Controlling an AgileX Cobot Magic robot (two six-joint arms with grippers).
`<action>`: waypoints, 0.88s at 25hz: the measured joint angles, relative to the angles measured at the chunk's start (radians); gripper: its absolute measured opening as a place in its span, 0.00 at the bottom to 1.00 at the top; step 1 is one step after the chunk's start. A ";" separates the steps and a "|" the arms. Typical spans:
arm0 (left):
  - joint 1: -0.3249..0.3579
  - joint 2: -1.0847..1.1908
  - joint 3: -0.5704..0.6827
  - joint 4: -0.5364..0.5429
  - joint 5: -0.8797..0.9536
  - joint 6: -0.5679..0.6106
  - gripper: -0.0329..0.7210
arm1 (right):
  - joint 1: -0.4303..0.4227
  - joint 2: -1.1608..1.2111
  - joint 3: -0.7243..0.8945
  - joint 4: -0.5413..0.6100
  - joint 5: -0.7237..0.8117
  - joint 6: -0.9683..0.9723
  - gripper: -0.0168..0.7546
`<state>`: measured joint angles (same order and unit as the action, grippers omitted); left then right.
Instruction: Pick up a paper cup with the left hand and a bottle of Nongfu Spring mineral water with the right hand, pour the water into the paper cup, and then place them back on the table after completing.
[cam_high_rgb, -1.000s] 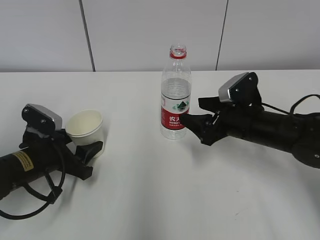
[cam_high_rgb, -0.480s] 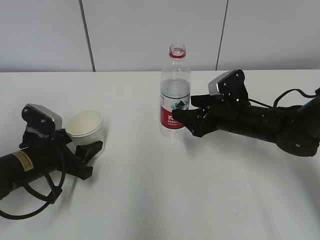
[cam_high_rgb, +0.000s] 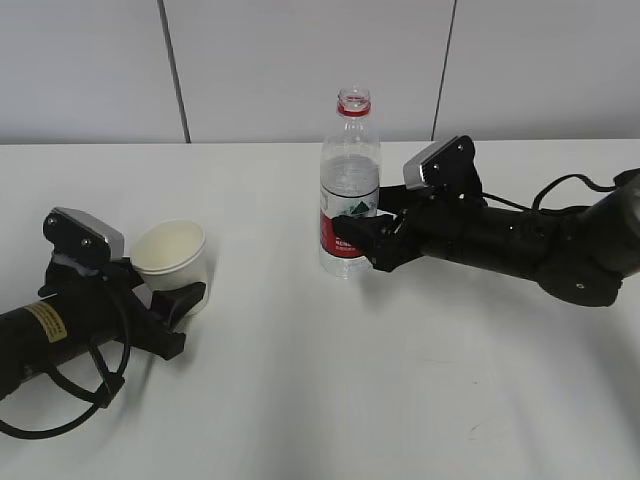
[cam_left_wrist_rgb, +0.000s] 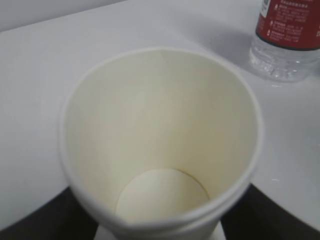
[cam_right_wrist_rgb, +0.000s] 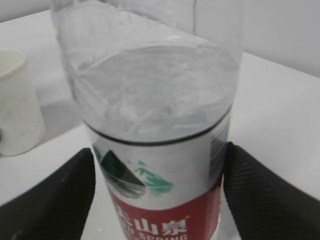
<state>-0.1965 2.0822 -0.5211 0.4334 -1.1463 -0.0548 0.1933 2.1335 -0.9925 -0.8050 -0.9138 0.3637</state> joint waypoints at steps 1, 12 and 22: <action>0.000 0.000 0.000 0.000 0.000 0.000 0.61 | 0.007 0.006 -0.006 0.000 0.000 0.000 0.78; 0.000 0.000 0.000 0.000 0.000 0.000 0.61 | 0.017 0.078 -0.099 0.000 0.000 0.002 0.78; 0.000 0.000 0.000 0.000 -0.001 0.000 0.61 | 0.025 0.090 -0.134 -0.002 0.015 0.004 0.70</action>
<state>-0.1965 2.0822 -0.5211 0.4334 -1.1471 -0.0548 0.2186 2.2239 -1.1261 -0.8074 -0.8987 0.3672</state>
